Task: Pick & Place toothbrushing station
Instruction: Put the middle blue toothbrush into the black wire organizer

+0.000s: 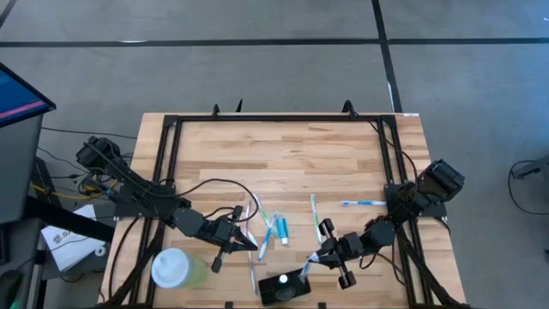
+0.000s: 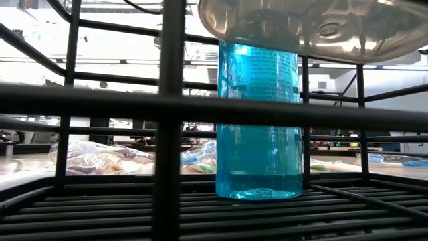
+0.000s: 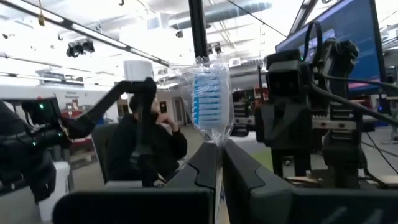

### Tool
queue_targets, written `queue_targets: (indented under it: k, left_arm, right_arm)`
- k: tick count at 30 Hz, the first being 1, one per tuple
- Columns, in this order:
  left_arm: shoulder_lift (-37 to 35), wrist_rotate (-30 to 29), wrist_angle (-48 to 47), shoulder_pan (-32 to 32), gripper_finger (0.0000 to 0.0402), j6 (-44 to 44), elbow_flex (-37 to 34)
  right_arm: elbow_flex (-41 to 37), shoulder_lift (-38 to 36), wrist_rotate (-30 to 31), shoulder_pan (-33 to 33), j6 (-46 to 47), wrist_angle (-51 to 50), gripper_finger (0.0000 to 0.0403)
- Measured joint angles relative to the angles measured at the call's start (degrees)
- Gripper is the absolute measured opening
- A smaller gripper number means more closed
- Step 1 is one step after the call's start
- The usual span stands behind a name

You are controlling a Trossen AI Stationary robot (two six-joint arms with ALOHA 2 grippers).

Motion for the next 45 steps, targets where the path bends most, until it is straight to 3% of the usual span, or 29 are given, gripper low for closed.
queue_targets:
  k: [8, 22, 35, 45]
  left_arm:
    - [0.0, -2.1, 0.4, 0.0, 0.0004, 0.0, 0.0]
    - [0.0, -2.7, 1.4, 0.0, 0.0004, -0.8, 0.0]
    - [0.0, -3.6, 2.0, 0.0, 0.0004, -1.5, 0.0]
    - [0.0, -4.9, 2.1, 0.2, 0.0004, -1.5, 0.0]
  right_arm:
    - [-0.2, 0.0, -4.9, -1.2, 3.5, -5.7, 0.0001]
    - [-0.2, 0.1, -7.8, -3.9, 3.9, -13.1, 0.0001]
    - [-0.2, 0.1, -9.8, -4.9, 3.2, -13.9, 0.0001]
    - [0.6, 12.2, -10.0, -5.2, 6.3, 2.1, 0.0001]
